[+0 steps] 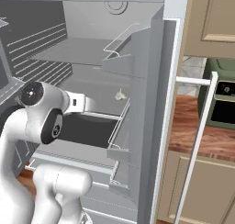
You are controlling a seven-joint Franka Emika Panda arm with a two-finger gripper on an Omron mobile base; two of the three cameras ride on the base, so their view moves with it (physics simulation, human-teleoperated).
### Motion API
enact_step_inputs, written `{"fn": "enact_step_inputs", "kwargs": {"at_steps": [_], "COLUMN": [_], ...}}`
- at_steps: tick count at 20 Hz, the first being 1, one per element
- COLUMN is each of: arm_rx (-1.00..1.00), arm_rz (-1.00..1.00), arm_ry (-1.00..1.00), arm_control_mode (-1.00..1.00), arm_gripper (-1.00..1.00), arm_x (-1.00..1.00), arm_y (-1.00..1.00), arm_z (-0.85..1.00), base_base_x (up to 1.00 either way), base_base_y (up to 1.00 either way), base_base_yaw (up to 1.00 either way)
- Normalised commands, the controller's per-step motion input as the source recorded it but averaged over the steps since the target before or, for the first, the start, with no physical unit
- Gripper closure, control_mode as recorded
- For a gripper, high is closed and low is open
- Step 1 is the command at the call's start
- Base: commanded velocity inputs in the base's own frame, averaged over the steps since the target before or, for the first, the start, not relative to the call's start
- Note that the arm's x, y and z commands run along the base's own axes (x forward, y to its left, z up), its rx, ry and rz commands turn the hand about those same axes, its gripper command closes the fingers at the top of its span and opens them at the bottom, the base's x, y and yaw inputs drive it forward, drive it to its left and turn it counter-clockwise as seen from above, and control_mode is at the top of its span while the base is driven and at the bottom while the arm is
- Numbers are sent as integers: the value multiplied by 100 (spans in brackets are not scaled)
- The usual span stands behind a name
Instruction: Grab the lemon wedge and garlic from the fridge, place them in the blender, close the lid, and turn on the blender to create a marinade.
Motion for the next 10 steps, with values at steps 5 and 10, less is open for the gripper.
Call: {"fn": "enact_step_inputs", "kwargs": {"at_steps": [5, 10], "arm_rx": [12, 2], "arm_rz": [0, 0], "arm_ry": [-5, 8], "arm_control_mode": [-100, -100], "arm_gripper": [-100, -100], "arm_x": [64, 64], "arm_y": [0, 1], "arm_z": [-14, 0], "base_base_x": [0, 0], "base_base_y": [0, 0], "base_base_yaw": [0, 0]}}
